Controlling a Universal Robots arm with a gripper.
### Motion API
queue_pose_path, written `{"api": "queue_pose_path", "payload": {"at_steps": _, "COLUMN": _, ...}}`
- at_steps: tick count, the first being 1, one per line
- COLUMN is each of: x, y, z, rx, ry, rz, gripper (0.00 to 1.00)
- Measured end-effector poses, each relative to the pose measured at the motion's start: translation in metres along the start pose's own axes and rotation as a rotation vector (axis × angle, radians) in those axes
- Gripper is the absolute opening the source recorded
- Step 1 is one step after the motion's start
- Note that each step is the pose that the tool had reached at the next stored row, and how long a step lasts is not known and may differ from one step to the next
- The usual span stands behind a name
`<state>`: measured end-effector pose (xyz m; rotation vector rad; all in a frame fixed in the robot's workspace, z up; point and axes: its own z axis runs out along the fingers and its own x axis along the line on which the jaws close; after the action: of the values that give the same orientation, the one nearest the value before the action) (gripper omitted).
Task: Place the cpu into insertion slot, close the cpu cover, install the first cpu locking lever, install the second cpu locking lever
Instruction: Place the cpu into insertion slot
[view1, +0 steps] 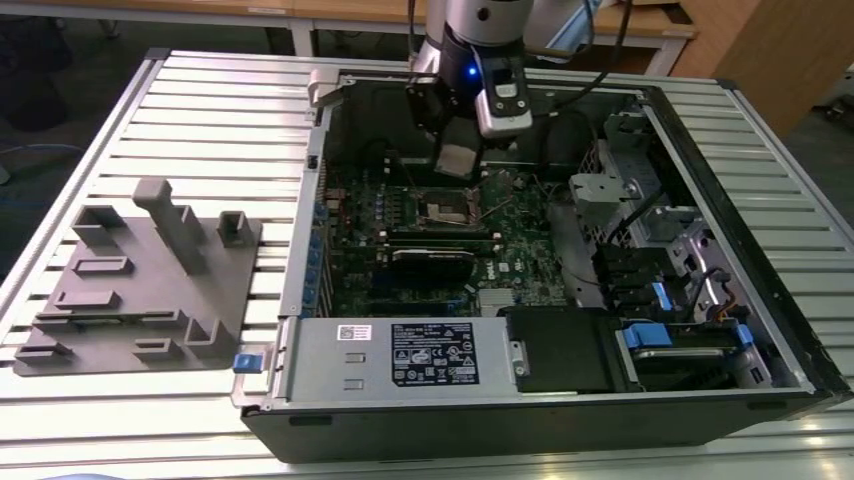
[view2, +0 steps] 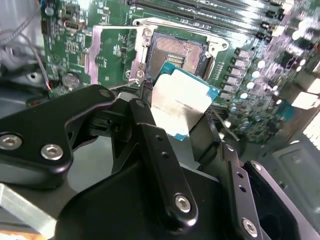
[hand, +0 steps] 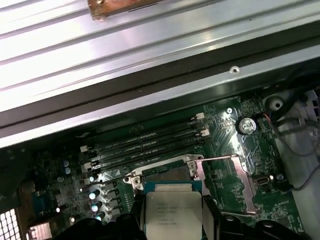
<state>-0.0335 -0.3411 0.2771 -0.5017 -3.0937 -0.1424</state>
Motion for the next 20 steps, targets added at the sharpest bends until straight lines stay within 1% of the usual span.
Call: {"api": "queue_pose_path", "payload": {"at_steps": 20, "x": -0.0001, "y": -0.0005, "z": 0.0051, "rx": -0.0068, "ry": -0.0321, "rz": 0.360, "gripper": 0.54}}
